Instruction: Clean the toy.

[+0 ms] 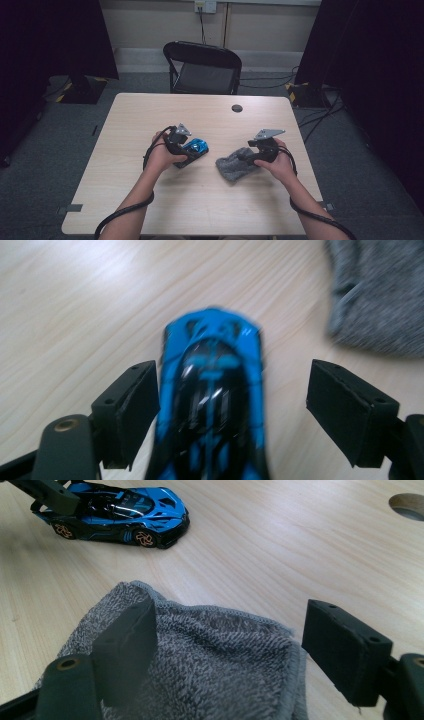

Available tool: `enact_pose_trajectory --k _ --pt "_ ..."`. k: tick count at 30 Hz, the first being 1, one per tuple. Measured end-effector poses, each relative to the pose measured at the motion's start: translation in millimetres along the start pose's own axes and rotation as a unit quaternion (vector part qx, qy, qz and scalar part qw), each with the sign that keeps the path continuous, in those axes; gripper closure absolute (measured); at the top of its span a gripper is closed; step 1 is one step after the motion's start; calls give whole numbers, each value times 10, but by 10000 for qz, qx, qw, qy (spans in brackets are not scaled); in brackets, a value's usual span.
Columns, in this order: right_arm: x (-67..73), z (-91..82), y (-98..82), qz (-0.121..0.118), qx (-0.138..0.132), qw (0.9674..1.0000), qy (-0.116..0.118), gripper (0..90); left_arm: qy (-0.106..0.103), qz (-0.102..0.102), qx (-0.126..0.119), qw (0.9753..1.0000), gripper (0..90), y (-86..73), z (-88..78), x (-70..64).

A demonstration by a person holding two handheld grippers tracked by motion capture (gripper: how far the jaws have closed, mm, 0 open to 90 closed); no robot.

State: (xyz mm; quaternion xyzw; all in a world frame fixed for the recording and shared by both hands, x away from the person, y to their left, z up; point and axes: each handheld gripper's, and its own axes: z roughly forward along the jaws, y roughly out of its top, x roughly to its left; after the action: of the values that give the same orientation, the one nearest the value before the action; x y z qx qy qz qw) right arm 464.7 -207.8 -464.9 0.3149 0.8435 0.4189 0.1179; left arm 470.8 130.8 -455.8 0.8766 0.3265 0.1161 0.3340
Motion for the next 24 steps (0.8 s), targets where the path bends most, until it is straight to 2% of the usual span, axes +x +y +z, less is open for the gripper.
enact_pose_trajectory --k 5,12,14,17,21,24 --pt "3 52 -39 -16 59 10000 46 219 -62 -25 55 10000 201 -67 83 91" --pt "14 88 -96 6 28 9999 104 225 -97 -2 57 9999 187 -78 217 123" --pt "16 84 -94 -3 16 9999 115 225 -143 79 114 9998 182 -87 238 124" --pt "17 75 -84 -33 5 9999 135 229 -108 43 159 9998 185 -122 281 115" --pt "47 57 -63 -122 -19 9996 254 243 -135 -35 243 9996 190 -175 330 103" --pt "111 50 -50 -249 -33 9989 406 252 -79 -80 183 9998 192 -184 333 91"
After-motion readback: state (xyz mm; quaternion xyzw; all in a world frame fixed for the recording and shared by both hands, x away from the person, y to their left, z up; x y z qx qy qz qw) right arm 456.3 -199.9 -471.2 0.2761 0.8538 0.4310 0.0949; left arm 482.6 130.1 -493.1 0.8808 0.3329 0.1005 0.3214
